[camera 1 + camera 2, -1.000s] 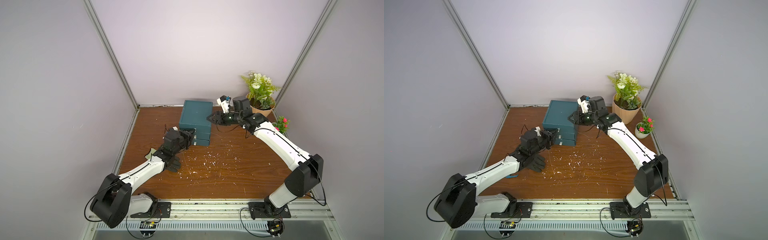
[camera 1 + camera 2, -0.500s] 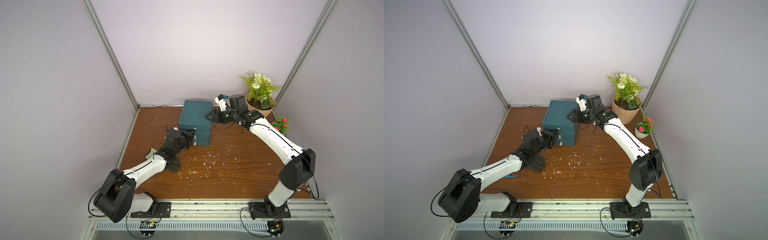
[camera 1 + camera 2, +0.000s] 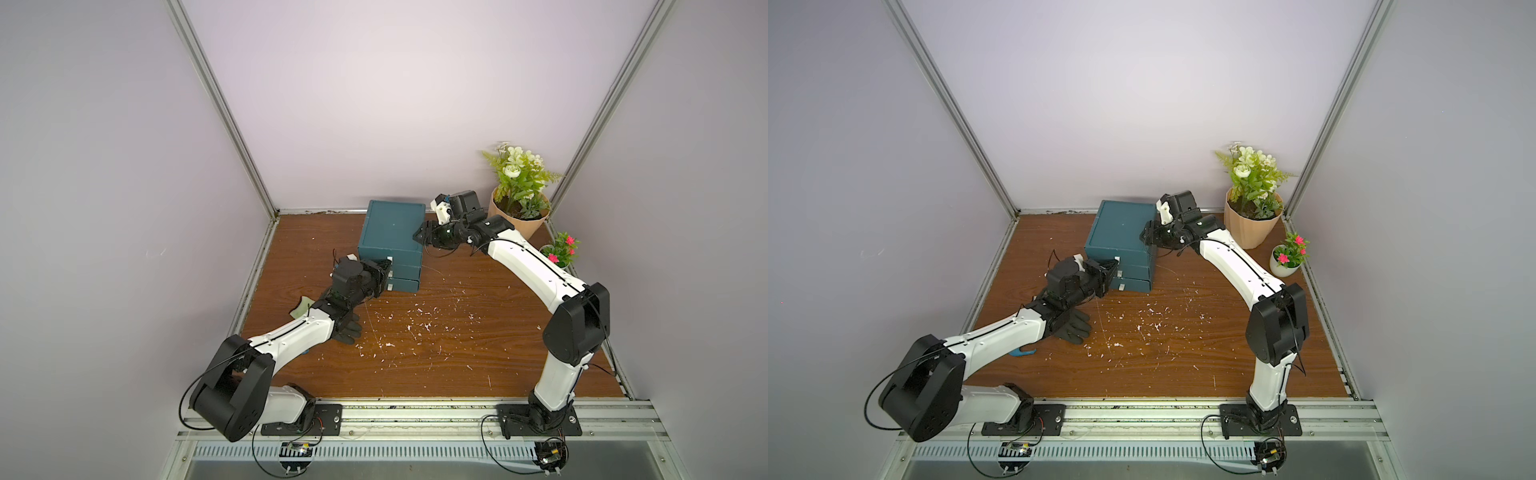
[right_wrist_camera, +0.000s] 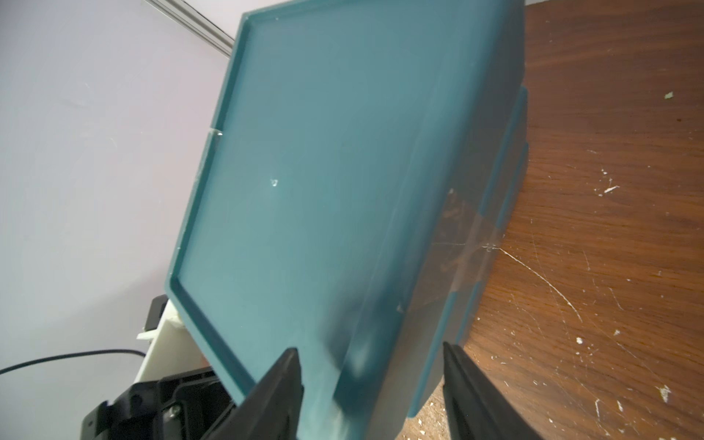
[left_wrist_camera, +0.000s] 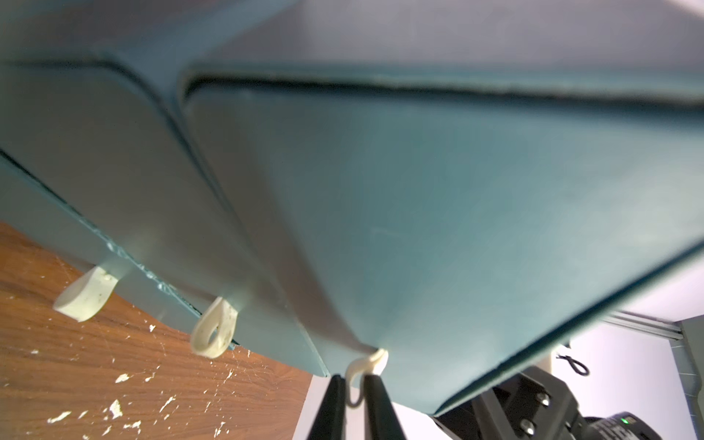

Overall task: Take the keys out of the drawer
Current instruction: Open the drawer in the storage box.

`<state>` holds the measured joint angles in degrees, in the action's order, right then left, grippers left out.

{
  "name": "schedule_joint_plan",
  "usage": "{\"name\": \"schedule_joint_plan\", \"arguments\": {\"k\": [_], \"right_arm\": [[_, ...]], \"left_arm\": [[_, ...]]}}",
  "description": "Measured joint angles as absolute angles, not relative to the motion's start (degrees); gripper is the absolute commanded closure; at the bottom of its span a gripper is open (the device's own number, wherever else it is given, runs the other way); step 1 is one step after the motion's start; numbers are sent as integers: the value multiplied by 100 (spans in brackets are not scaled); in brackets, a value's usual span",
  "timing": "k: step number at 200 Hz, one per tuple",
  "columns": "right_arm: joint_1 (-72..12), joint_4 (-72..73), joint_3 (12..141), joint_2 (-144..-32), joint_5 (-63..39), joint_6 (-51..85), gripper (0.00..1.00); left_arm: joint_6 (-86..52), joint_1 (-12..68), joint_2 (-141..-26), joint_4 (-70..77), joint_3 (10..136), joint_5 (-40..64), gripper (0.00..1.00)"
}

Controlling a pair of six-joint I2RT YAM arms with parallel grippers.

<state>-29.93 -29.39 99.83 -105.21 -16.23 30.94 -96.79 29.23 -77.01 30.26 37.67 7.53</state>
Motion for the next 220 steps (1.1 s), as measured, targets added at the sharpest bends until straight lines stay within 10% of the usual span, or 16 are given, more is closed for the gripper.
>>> {"name": "schedule_joint_plan", "arguments": {"k": [220], "right_arm": [[-2991,-2998,10291,-10822,-1542,3260,36]], "left_arm": [[-9441,3277,-6622,2036,3538,722,100]]}}
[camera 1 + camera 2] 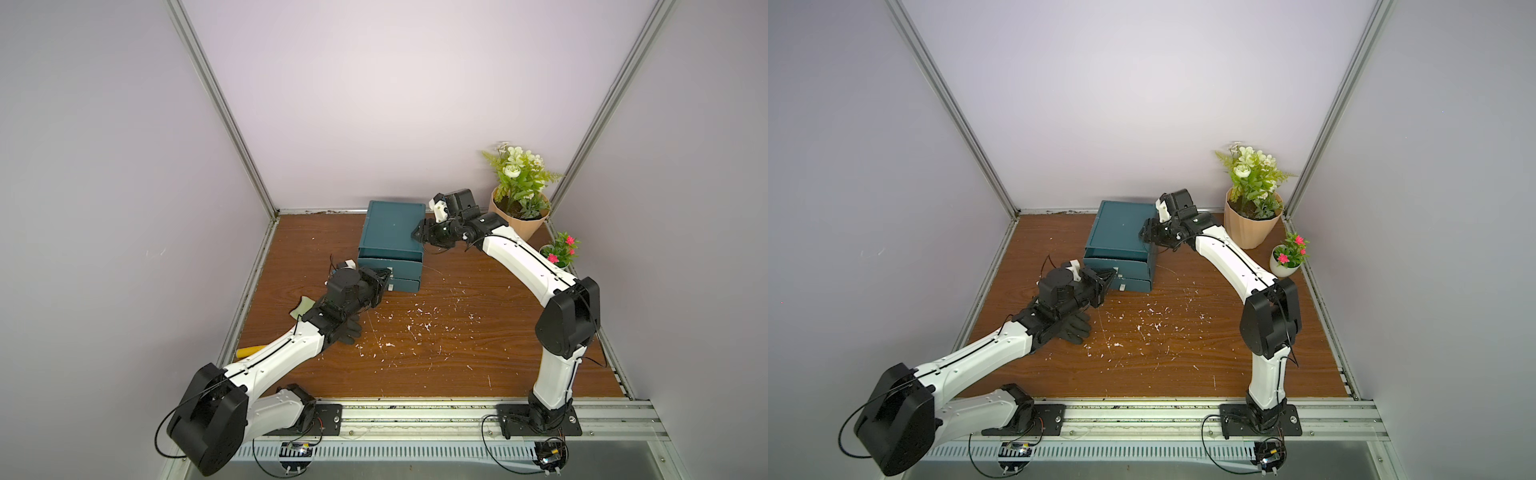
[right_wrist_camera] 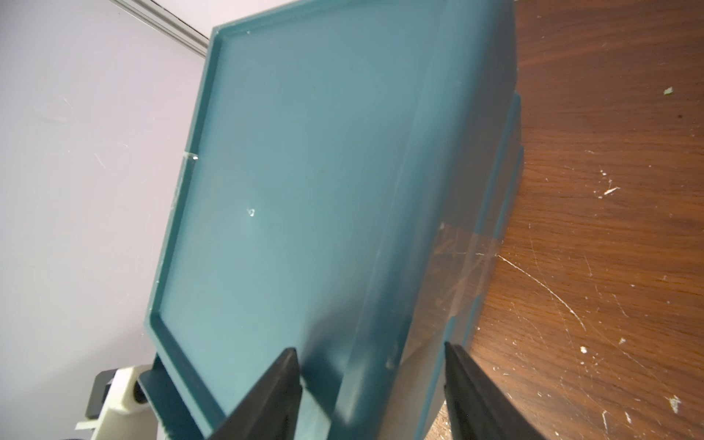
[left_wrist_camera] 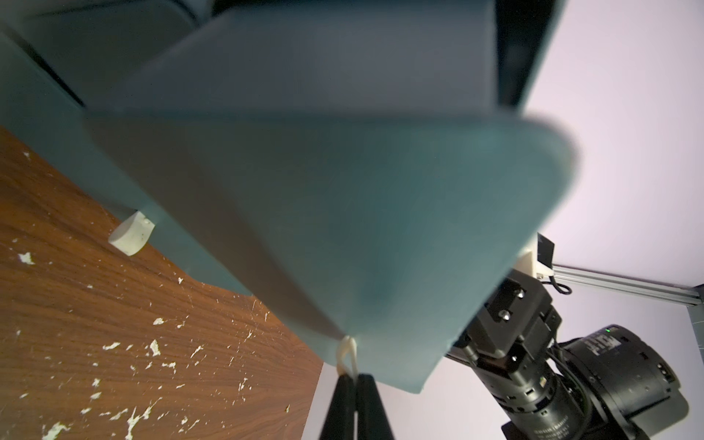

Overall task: Take the keys out of the drawer
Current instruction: Open the drawer in the storage box.

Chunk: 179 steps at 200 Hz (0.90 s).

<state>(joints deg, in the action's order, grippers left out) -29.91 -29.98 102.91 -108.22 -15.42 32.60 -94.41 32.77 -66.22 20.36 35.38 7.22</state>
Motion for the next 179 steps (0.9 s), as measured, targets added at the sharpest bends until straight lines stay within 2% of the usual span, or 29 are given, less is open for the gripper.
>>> {"name": "schedule_joint_plan", "arguments": {"k": [110,179], "right_arm": [[-2989,-2626,9981,-10731,-1590,3280,36],[-2989,-2554,9767,-10573,-1678,3310,37]], "left_arm": [[-9498,4016,-5559,1166,3114,329,100],[-9496,4106,-5288,867,3079,325,100]]}}
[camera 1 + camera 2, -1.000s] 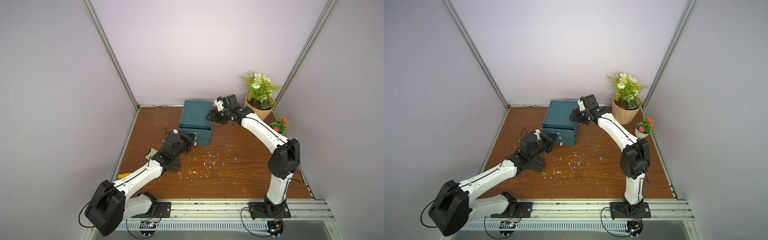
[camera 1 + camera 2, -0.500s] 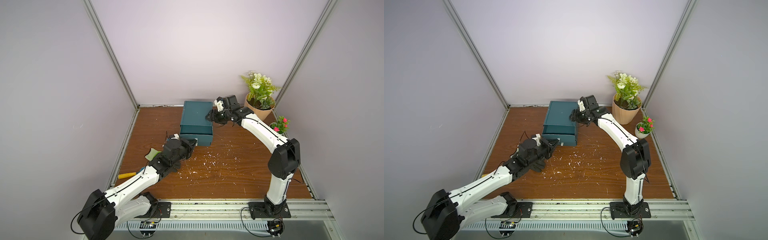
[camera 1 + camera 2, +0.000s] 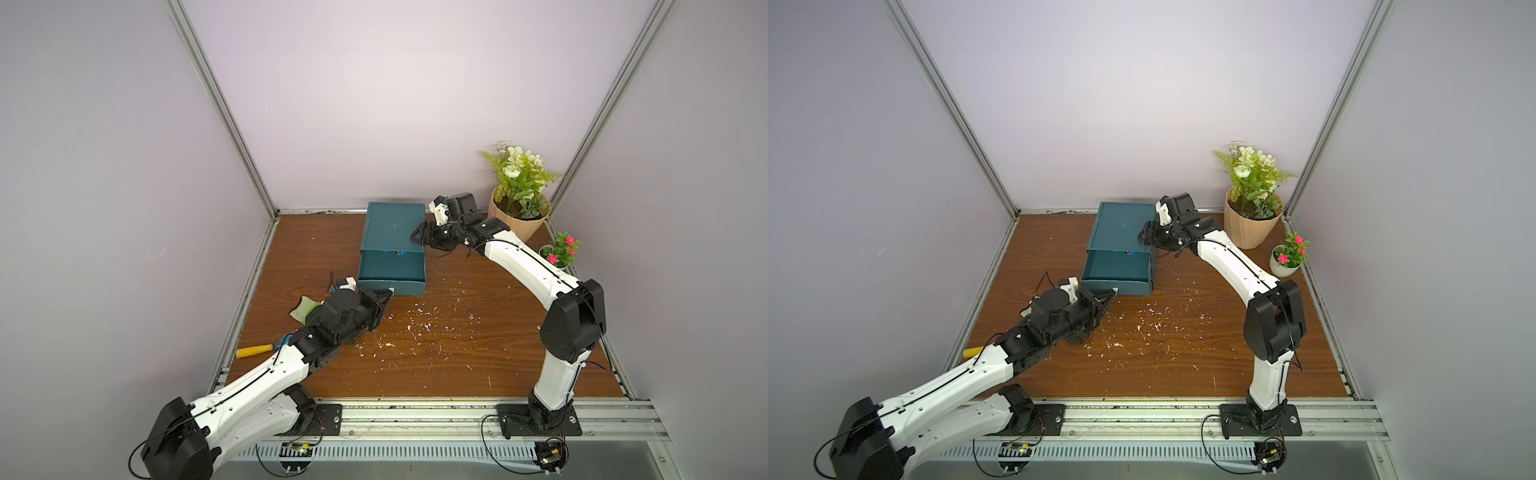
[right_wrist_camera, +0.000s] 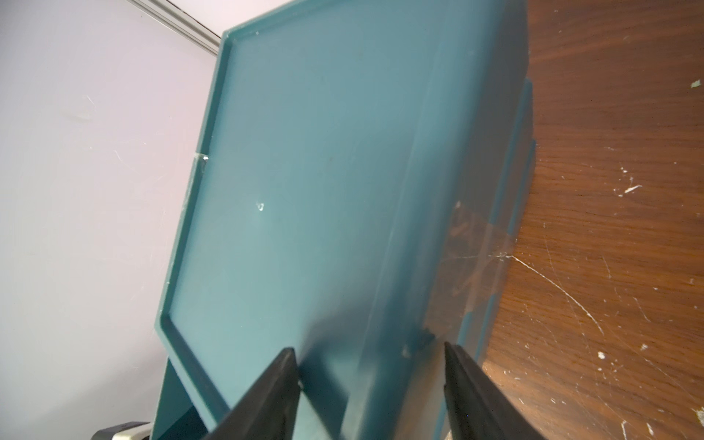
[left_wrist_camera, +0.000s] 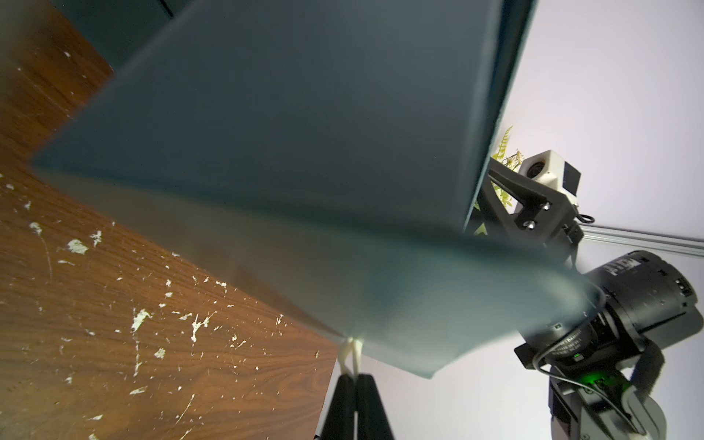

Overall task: Take the keys out of the drawer
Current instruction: Open the drawer in the storage box.

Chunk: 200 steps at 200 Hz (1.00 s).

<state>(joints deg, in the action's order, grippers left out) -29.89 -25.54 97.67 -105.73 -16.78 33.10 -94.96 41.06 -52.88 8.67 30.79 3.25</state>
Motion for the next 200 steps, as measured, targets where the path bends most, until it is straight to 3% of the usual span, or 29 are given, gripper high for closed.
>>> {"name": "schedule_joint_plan", "arguments": {"k": [200], "right_arm": [[-3004,-2856,9544,-10237,-1645,3282,37]], "left_arm": [[-9448,4515,-4700,303,2971,379,100]]}}
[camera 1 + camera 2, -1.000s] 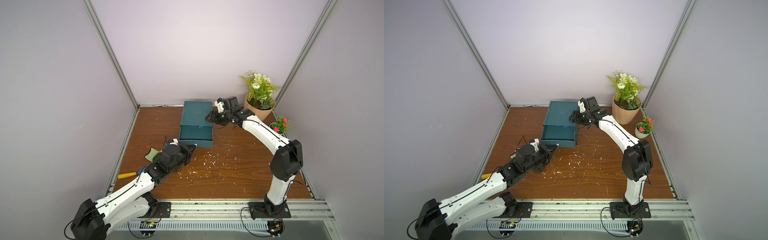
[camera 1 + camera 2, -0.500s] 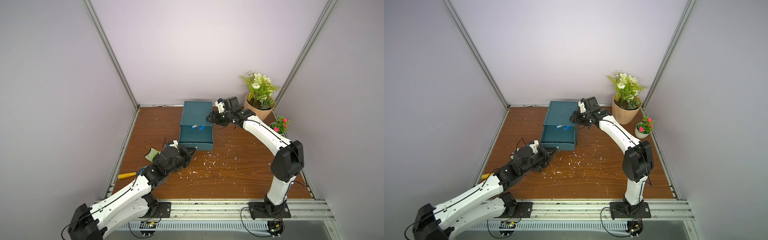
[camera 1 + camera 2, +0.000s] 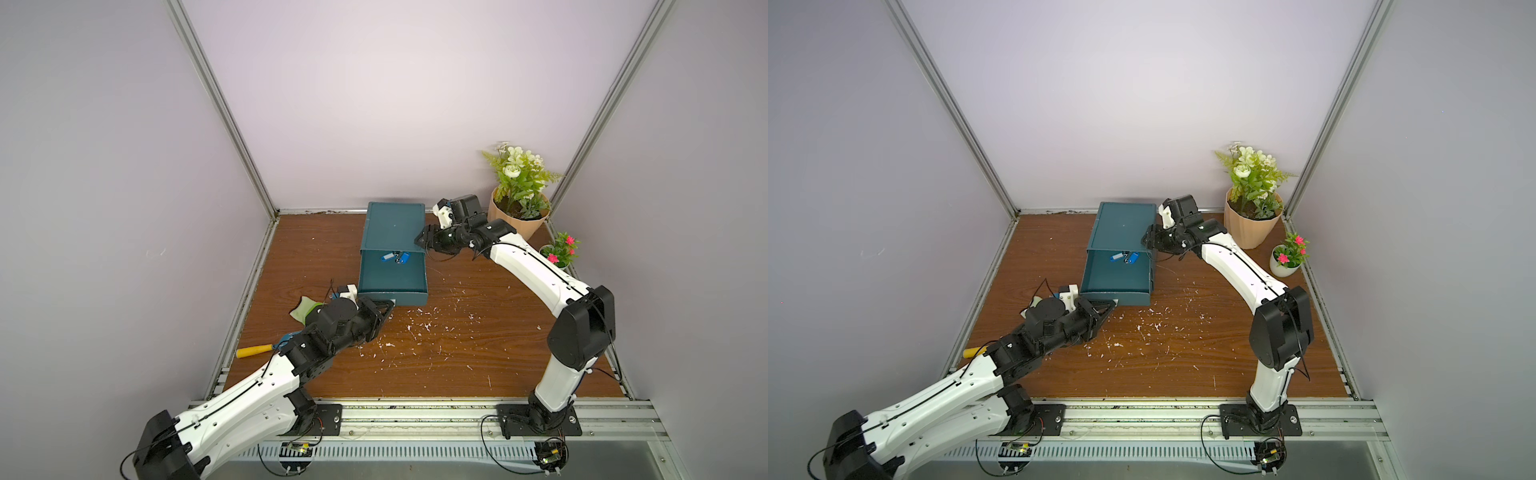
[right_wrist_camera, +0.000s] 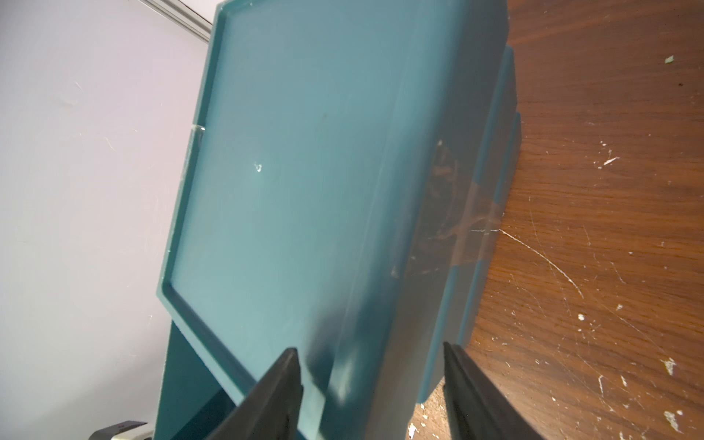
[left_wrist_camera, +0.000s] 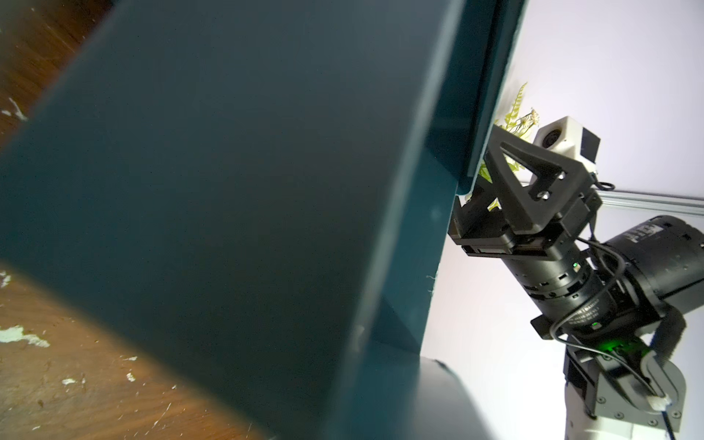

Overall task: Take the keys out of the drawer
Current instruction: Open the drawer in the storage box.

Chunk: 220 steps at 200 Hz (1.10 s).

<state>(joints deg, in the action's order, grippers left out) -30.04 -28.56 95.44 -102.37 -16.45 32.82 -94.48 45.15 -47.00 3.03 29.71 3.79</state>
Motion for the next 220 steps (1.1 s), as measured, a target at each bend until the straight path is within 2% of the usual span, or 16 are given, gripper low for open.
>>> {"name": "schedule_joint_plan", "arguments": {"k": [49,109,198,220], "right_arm": [[-3011,-2856,9478,-10156,-1627,3284,37],[-3044,-2858,9351,-9972,-1568,3286,37],[-3107,-2858,9317,-9937,-1509,3332,37],[-3114,-2891,9323,-9931,-1459,3336,37]], "left_arm": [[-9454,4591,-4650,294,2947,322,100],[-9609,4619,-4027,110,2526,139,100],[-9524,4644,-4289,224,2532,228,100],[-9500,4646,-4246,231,2532,228,84]]}}
